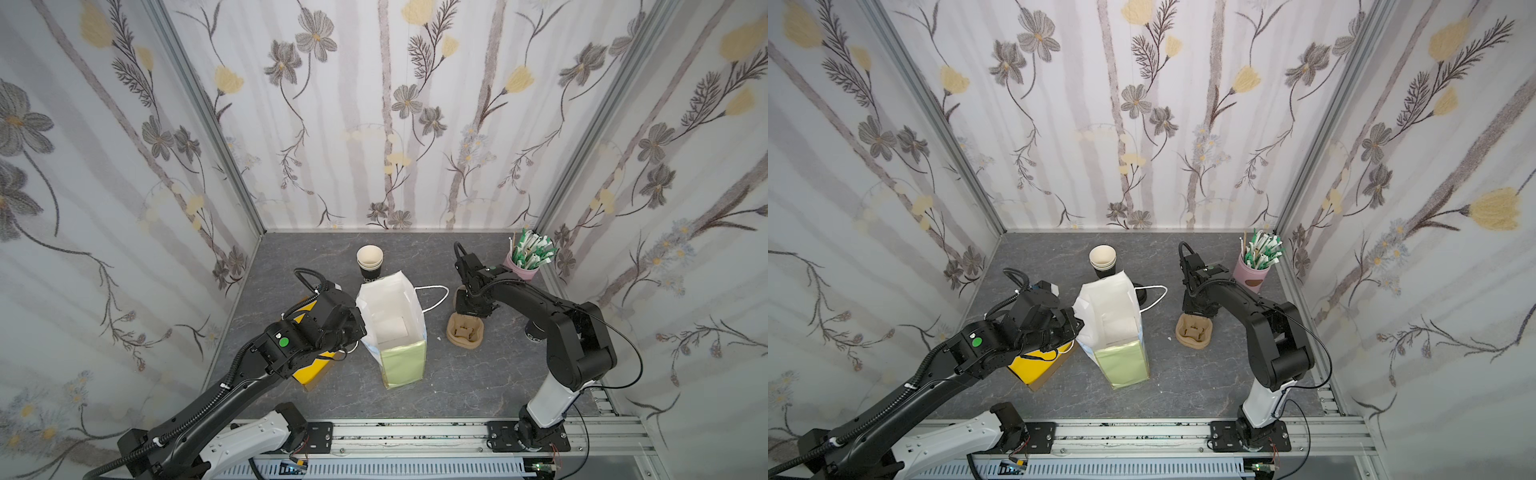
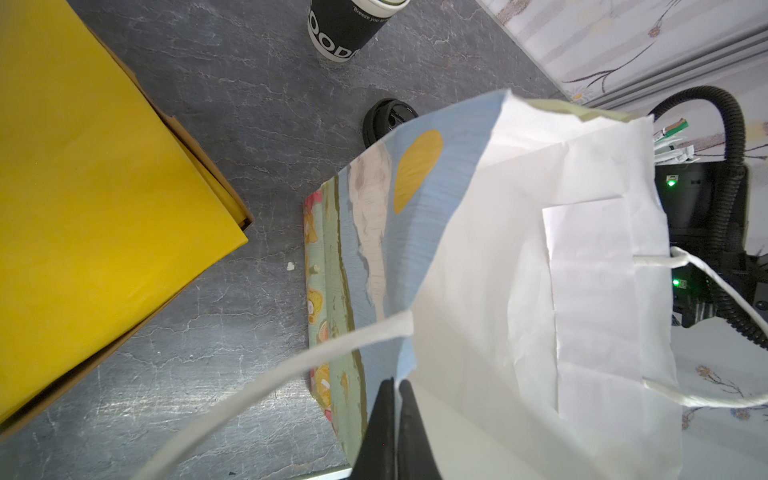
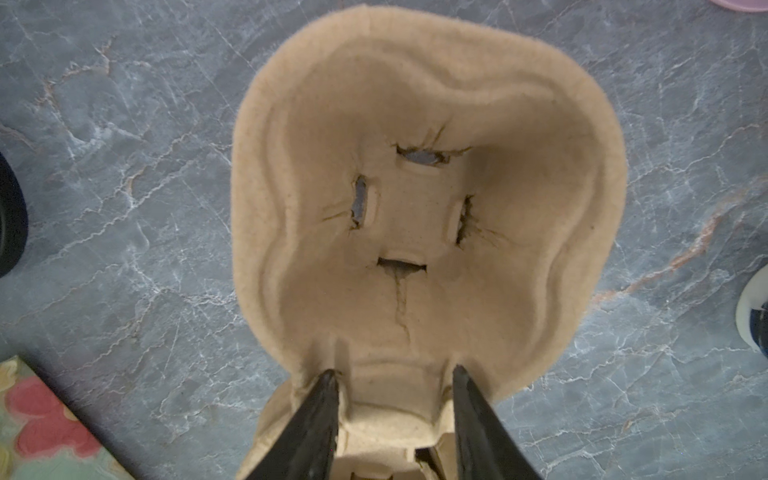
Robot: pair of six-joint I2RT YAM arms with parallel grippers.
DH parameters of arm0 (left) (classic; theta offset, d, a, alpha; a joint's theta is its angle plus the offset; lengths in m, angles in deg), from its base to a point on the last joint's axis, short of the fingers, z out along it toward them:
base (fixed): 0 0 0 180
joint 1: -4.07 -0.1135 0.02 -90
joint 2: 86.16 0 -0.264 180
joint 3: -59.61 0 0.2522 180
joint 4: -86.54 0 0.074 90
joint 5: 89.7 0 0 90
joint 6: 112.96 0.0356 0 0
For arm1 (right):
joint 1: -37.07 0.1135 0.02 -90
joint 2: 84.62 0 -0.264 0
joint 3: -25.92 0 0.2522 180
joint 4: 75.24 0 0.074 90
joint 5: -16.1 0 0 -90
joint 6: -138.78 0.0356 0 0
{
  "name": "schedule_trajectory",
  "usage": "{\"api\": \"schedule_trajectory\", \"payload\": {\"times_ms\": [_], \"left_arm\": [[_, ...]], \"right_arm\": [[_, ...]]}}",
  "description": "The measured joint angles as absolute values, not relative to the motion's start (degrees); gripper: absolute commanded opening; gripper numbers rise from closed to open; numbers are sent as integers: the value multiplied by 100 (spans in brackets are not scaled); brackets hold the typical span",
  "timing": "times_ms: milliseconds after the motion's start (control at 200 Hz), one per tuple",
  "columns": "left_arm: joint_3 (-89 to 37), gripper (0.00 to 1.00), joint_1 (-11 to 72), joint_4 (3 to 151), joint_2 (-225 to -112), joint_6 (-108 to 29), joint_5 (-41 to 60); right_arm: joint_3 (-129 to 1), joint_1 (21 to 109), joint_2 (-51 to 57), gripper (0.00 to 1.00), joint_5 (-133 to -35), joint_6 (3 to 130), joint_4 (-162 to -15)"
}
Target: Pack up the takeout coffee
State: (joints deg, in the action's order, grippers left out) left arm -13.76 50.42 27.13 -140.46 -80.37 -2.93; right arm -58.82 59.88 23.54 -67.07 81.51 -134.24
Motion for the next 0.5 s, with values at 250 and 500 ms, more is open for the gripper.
{"api": "schedule_trajectory", "payload": {"times_ms": [250, 500], "left_arm": [[-1339, 0, 5042, 2717, -14031, -8039, -308], [-1315, 0, 5042, 2720, -14014, -8039, -310]], "right_arm": [[-5876, 5997, 2324, 33, -6703, 8156, -13422], [-5876, 5999, 2317, 30, -6705, 8158, -13422]]}}
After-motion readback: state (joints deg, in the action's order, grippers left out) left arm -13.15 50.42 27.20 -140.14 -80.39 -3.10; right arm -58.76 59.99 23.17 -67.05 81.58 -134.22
